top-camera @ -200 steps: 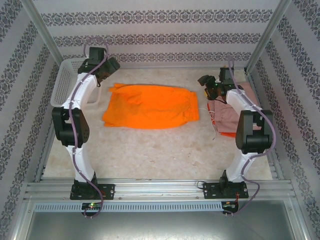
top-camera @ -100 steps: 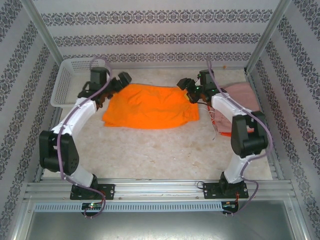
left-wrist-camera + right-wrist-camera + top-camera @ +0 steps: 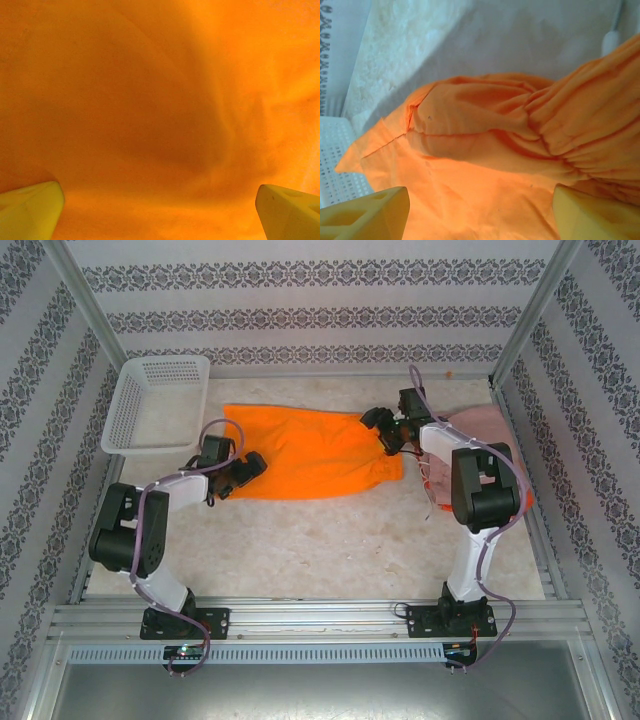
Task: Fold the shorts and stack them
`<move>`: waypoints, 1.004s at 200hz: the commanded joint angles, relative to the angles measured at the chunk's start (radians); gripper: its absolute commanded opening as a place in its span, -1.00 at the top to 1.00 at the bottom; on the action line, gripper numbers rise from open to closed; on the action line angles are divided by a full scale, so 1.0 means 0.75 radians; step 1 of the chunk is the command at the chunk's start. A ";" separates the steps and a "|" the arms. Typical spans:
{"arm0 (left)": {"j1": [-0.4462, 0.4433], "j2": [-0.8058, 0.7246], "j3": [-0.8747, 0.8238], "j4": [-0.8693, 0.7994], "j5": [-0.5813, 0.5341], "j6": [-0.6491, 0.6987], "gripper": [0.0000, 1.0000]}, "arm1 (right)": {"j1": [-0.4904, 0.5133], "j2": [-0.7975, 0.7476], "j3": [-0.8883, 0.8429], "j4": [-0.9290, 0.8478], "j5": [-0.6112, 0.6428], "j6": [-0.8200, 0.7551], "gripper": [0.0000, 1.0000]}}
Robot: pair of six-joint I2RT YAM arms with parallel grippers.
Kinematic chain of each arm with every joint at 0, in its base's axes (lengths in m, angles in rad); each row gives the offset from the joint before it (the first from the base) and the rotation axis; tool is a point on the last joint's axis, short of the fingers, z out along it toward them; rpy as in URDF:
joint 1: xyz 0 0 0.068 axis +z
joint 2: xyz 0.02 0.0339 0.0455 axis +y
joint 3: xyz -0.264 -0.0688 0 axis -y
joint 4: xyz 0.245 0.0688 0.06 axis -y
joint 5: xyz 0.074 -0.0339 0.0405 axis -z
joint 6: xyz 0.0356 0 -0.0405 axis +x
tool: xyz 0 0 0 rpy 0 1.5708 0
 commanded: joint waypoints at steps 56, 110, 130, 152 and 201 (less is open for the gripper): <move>0.002 -0.431 -0.062 -0.049 -0.105 0.143 -1.00 | 0.009 -0.354 -0.099 -0.176 0.130 -0.350 -0.63; -0.115 -0.407 0.138 -0.044 0.024 0.205 -1.00 | 0.040 -0.378 -0.047 -0.604 0.453 -0.720 -0.63; -0.127 -0.331 0.122 -0.030 0.033 0.171 -1.00 | 0.039 -0.307 -0.026 -0.632 0.473 -0.761 -0.58; -0.130 -0.306 0.063 0.001 0.039 0.139 -1.00 | 0.037 -0.225 0.006 -0.648 0.488 -0.784 -0.52; -0.129 -0.345 -0.042 0.038 0.029 0.135 -1.00 | 0.040 -0.072 0.064 -0.630 0.450 -0.772 -0.28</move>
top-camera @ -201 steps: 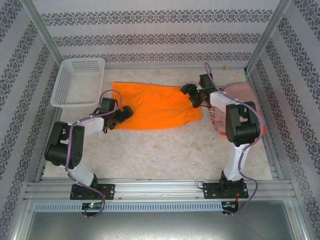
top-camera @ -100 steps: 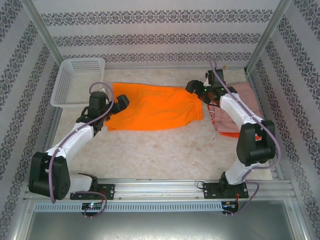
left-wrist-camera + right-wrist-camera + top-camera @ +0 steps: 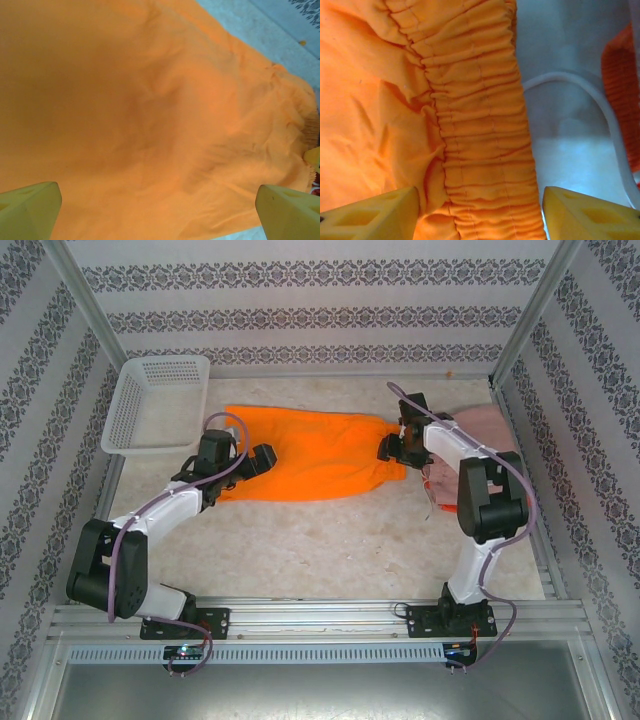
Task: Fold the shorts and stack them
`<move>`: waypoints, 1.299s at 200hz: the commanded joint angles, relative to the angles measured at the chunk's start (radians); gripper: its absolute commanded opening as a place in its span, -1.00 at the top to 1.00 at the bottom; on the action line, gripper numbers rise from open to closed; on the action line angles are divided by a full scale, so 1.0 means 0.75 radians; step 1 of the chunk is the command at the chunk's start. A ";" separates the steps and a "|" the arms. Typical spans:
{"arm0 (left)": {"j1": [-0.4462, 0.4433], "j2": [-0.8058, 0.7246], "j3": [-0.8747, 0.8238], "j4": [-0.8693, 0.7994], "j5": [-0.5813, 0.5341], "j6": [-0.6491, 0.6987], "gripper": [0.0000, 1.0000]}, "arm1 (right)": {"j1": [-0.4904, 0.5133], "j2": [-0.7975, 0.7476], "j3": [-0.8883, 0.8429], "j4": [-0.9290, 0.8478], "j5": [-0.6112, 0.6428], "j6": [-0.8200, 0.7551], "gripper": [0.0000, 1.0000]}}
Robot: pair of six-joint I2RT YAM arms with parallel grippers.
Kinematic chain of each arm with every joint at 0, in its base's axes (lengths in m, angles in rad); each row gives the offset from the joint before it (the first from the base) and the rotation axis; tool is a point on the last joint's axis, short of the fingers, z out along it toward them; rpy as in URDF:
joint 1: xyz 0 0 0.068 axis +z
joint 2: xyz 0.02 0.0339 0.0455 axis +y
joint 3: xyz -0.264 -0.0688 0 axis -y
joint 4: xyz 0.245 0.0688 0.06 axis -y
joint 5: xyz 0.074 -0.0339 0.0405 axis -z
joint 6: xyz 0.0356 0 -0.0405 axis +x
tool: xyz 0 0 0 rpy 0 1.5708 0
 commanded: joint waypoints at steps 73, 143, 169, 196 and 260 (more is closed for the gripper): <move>-0.006 -0.048 -0.056 0.067 0.003 -0.005 -1.00 | 0.020 0.150 0.055 -0.003 -0.036 0.021 -0.36; -0.001 -0.081 -0.063 0.069 -0.020 0.010 -1.00 | 0.021 0.178 0.089 -0.037 -0.071 0.015 0.45; 0.040 -0.133 -0.071 0.068 0.001 0.036 -1.00 | 0.022 0.114 0.094 -0.049 -0.031 -0.001 0.89; 0.075 -0.208 -0.101 0.088 0.009 0.055 -1.00 | 0.025 -0.012 0.111 -0.084 0.027 -0.023 1.00; 0.099 -0.294 -0.134 0.097 0.033 0.067 -1.00 | 0.041 -0.258 0.330 -0.373 0.242 -0.183 1.00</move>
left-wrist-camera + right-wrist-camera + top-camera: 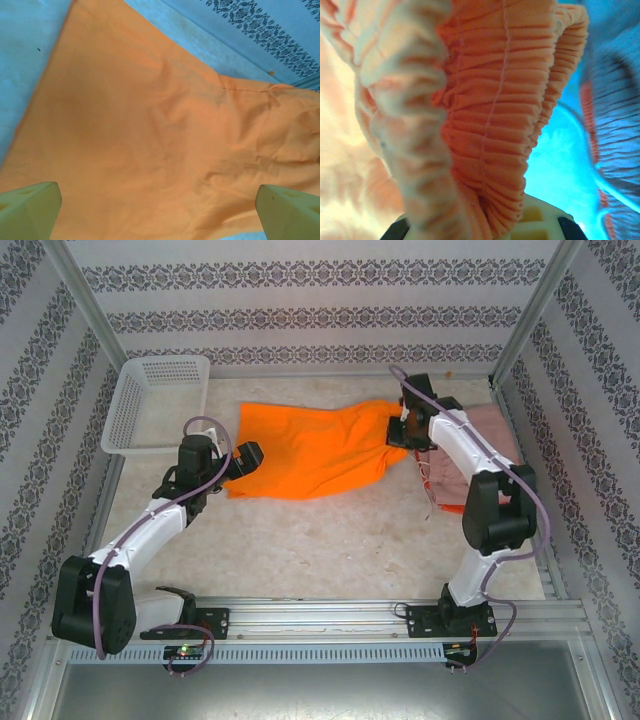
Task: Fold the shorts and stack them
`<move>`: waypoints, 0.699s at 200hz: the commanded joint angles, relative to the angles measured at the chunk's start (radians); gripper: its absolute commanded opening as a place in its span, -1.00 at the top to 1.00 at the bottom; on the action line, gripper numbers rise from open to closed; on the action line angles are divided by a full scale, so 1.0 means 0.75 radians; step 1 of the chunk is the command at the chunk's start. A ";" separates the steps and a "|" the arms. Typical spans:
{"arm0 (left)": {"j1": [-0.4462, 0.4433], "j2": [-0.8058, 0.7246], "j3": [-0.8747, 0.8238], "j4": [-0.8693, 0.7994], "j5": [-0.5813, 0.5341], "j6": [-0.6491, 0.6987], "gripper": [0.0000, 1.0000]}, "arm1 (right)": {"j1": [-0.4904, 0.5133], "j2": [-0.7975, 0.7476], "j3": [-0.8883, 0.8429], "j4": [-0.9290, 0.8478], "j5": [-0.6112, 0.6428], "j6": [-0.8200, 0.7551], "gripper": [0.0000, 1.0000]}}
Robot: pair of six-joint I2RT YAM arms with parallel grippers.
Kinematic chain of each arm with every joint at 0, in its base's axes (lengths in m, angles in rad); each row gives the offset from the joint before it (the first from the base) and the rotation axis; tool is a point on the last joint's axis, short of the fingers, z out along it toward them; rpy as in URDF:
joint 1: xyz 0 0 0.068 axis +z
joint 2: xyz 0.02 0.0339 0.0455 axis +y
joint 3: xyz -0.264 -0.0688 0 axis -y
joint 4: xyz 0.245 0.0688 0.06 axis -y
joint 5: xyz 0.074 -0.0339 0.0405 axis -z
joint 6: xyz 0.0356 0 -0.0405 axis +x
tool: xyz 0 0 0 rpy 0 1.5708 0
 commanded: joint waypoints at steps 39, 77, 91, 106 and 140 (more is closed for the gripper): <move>0.021 -0.045 -0.041 0.051 0.029 0.029 -1.00 | 0.005 -0.084 0.348 -0.420 0.410 -0.295 1.00; 0.023 -0.032 -0.054 0.067 0.039 0.017 -1.00 | 0.027 0.012 0.549 -0.542 0.498 -0.311 1.00; 0.024 -0.030 -0.056 0.065 0.042 0.017 -1.00 | 0.064 0.051 0.611 -0.567 0.535 -0.303 1.00; 0.024 -0.030 -0.061 0.066 0.043 0.013 -1.00 | 0.107 0.106 0.677 -0.595 0.560 -0.291 1.00; 0.024 -0.028 -0.077 0.079 0.049 0.005 -1.00 | 0.199 0.283 0.885 -0.722 0.570 -0.204 1.00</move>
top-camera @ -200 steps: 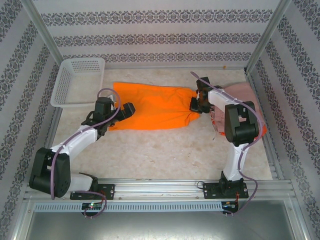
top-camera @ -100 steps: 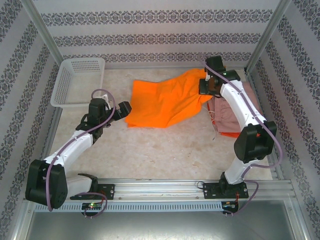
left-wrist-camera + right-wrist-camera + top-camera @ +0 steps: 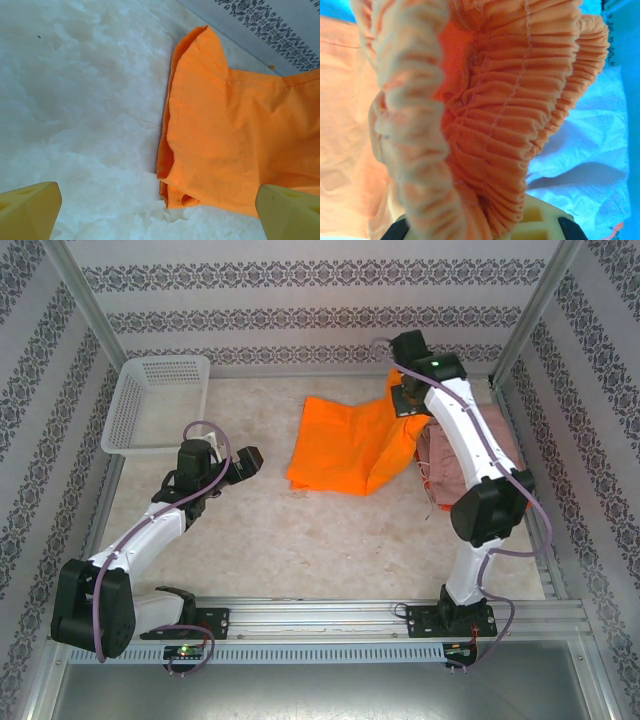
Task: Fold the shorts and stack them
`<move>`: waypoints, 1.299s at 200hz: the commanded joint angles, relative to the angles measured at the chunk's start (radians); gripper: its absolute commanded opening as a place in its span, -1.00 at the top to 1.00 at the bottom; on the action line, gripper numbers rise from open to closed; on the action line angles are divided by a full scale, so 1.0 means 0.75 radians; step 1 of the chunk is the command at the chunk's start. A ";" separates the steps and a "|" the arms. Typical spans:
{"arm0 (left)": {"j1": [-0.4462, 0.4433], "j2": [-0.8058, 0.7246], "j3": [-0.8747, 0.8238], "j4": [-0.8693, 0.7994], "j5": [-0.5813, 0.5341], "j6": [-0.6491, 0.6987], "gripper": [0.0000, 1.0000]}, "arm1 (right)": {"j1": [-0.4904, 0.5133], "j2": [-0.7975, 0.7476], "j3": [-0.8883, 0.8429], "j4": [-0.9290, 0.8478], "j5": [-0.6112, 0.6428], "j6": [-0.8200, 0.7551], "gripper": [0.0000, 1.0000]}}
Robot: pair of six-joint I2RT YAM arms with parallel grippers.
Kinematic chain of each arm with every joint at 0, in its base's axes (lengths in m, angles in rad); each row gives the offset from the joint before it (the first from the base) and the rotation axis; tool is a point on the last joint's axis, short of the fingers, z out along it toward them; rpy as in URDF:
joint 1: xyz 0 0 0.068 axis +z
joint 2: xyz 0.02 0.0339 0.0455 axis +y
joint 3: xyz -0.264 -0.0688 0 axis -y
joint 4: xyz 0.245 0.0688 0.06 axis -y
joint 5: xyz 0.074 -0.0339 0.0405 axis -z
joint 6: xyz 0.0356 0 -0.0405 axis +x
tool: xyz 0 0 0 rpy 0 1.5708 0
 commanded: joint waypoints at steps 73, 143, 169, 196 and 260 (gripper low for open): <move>0.017 0.001 -0.051 0.092 0.031 -0.014 -1.00 | 0.257 0.468 0.554 -0.230 -0.041 0.224 1.00; 0.021 -0.017 -0.058 0.105 0.054 -0.036 -1.00 | 0.395 0.714 0.820 0.123 -1.067 0.482 -0.51; 0.028 -0.068 -0.065 0.113 0.073 -0.032 -1.00 | 0.392 0.508 0.566 0.242 -0.950 0.445 -0.64; 0.032 -0.083 -0.080 0.161 0.090 -0.051 -1.00 | 0.342 0.194 -0.078 0.684 -0.958 0.560 -0.75; 0.053 -0.079 -0.086 0.226 0.117 -0.105 -1.00 | 0.226 0.197 -0.542 1.139 -1.121 0.832 -0.75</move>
